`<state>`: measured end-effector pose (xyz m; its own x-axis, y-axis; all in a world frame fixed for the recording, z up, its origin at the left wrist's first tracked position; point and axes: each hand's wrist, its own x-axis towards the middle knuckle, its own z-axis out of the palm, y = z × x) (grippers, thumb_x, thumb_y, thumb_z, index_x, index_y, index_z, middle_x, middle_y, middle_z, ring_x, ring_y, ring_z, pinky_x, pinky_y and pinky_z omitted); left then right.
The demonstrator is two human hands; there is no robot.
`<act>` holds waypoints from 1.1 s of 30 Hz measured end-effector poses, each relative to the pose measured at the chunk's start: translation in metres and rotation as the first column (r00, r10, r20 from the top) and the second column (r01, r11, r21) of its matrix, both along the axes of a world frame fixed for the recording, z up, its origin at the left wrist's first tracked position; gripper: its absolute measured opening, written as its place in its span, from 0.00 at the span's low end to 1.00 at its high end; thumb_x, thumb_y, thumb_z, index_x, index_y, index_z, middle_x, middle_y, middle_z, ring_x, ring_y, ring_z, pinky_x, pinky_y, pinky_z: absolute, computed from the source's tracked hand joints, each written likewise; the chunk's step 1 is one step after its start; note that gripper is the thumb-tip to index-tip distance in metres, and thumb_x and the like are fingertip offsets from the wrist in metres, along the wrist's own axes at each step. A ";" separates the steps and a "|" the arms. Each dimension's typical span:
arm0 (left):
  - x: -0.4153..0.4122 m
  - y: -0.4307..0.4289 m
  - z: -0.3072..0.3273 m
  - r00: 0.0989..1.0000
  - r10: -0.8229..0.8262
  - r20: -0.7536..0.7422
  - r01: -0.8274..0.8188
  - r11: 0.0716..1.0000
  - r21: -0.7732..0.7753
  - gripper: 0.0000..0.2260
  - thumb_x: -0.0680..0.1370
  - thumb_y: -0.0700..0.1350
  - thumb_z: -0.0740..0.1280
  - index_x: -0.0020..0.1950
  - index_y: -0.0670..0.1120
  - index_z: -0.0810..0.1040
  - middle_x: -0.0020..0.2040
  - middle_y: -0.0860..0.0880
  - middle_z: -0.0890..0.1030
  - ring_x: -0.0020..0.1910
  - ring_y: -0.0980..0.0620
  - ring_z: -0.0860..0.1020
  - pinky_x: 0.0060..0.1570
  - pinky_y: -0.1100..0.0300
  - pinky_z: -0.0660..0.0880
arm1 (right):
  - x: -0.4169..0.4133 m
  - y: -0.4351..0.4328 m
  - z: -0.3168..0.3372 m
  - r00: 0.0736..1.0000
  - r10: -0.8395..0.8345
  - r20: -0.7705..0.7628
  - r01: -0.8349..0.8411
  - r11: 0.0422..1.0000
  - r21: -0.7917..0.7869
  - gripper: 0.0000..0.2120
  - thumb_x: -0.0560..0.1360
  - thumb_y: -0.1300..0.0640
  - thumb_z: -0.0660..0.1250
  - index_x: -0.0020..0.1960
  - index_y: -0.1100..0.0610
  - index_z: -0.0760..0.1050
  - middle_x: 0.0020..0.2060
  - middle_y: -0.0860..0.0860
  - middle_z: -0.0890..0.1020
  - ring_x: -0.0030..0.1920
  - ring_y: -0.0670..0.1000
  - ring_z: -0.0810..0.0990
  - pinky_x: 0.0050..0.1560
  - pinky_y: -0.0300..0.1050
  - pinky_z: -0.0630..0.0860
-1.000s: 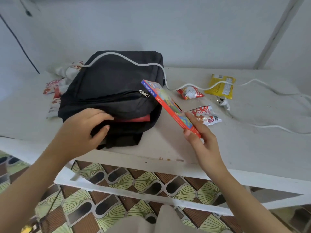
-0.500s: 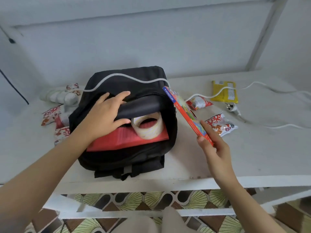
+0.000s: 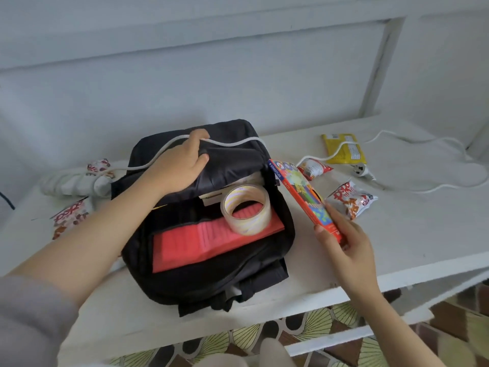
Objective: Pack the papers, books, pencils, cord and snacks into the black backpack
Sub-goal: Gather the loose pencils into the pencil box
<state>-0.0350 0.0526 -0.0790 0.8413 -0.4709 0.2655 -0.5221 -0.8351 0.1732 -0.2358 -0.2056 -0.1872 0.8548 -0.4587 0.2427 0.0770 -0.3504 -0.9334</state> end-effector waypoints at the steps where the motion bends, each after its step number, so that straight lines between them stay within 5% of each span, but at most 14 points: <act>1: 0.000 0.004 -0.004 0.989 -0.080 0.127 0.075 0.996 0.043 0.13 0.80 0.43 0.58 0.64 0.47 0.65 0.49 0.42 0.77 0.48 0.40 0.77 0.48 0.45 0.75 | 0.000 0.002 0.000 1.000 -0.016 -0.006 0.016 1.000 -0.007 0.33 0.66 0.34 0.62 0.66 0.48 0.74 0.57 0.49 0.78 0.55 0.45 0.77 0.51 0.39 0.74; 4: -0.005 0.014 -0.019 0.876 -0.292 0.385 0.222 0.951 0.216 0.14 0.72 0.36 0.66 0.58 0.43 0.77 0.55 0.40 0.79 0.45 0.38 0.79 0.38 0.49 0.77 | -0.001 0.008 0.000 0.998 -0.056 -0.026 0.055 0.998 -0.044 0.34 0.65 0.32 0.61 0.67 0.47 0.73 0.58 0.50 0.78 0.55 0.49 0.77 0.52 0.45 0.74; 6: -0.012 0.021 -0.023 0.840 -0.330 0.431 0.245 0.939 0.241 0.14 0.75 0.45 0.64 0.60 0.45 0.79 0.59 0.40 0.78 0.47 0.38 0.79 0.39 0.49 0.78 | -0.003 0.011 0.001 0.996 -0.078 -0.032 0.076 0.996 -0.052 0.34 0.65 0.32 0.61 0.67 0.47 0.73 0.57 0.51 0.78 0.54 0.49 0.77 0.50 0.44 0.74; 10: -0.023 0.050 -0.032 0.894 -0.262 0.363 0.109 0.914 0.391 0.35 0.70 0.67 0.61 0.74 0.57 0.61 0.68 0.36 0.68 0.60 0.36 0.71 0.51 0.43 0.75 | -0.005 0.017 0.004 0.994 -0.107 -0.033 0.104 0.991 -0.080 0.34 0.64 0.32 0.60 0.67 0.47 0.73 0.54 0.50 0.78 0.51 0.47 0.77 0.46 0.38 0.71; 15: -0.027 0.055 -0.026 0.934 -0.214 0.285 0.083 0.908 0.410 0.49 0.60 0.70 0.70 0.74 0.65 0.47 0.50 0.42 0.73 0.36 0.45 0.74 0.29 0.57 0.70 | -0.009 0.029 0.002 0.987 -0.159 -0.027 0.156 0.982 -0.108 0.32 0.66 0.33 0.61 0.66 0.45 0.73 0.53 0.49 0.79 0.50 0.46 0.77 0.49 0.44 0.74; 19: -0.016 0.050 0.004 0.972 -0.180 0.148 0.088 0.871 0.483 0.40 0.70 0.66 0.66 0.68 0.71 0.37 0.39 0.52 0.65 0.33 0.54 0.66 0.28 0.59 0.59 | -0.016 0.041 0.002 0.977 -0.212 -0.014 0.209 0.974 -0.091 0.32 0.66 0.32 0.61 0.67 0.44 0.72 0.56 0.50 0.77 0.54 0.51 0.76 0.53 0.49 0.75; 22: -0.009 0.042 0.025 0.975 -0.208 0.071 0.155 0.878 0.453 0.34 0.73 0.61 0.66 0.69 0.71 0.46 0.36 0.53 0.66 0.31 0.59 0.62 0.31 0.59 0.60 | -0.022 0.047 0.002 0.974 -0.228 0.016 0.228 0.965 -0.130 0.32 0.66 0.32 0.61 0.67 0.43 0.71 0.58 0.50 0.76 0.56 0.52 0.75 0.55 0.53 0.75; 25: -0.003 0.039 0.038 0.962 -0.269 0.046 0.230 0.890 0.393 0.32 0.73 0.57 0.68 0.71 0.68 0.54 0.35 0.52 0.68 0.35 0.54 0.68 0.37 0.57 0.66 | -0.027 0.055 0.007 0.979 -0.204 0.030 0.205 0.944 -0.260 0.30 0.67 0.31 0.60 0.67 0.39 0.70 0.60 0.50 0.75 0.58 0.54 0.72 0.58 0.57 0.71; 28: 0.004 0.040 0.049 0.945 -0.311 0.104 0.259 0.902 0.344 0.29 0.74 0.54 0.69 0.71 0.66 0.61 0.38 0.51 0.73 0.44 0.46 0.75 0.41 0.56 0.69 | -0.028 0.066 0.017 0.981 -0.185 0.055 0.190 0.876 -0.444 0.30 0.67 0.32 0.59 0.67 0.40 0.70 0.60 0.53 0.74 0.59 0.53 0.69 0.60 0.45 0.62; 33: 0.011 0.043 0.057 0.944 -0.293 0.151 0.237 0.922 0.307 0.26 0.74 0.56 0.67 0.69 0.68 0.62 0.35 0.45 0.72 0.41 0.46 0.75 0.38 0.57 0.64 | -0.025 0.067 0.030 0.975 -0.196 0.101 0.220 0.828 -0.516 0.31 0.67 0.32 0.59 0.66 0.45 0.73 0.62 0.52 0.73 0.60 0.53 0.69 0.59 0.39 0.55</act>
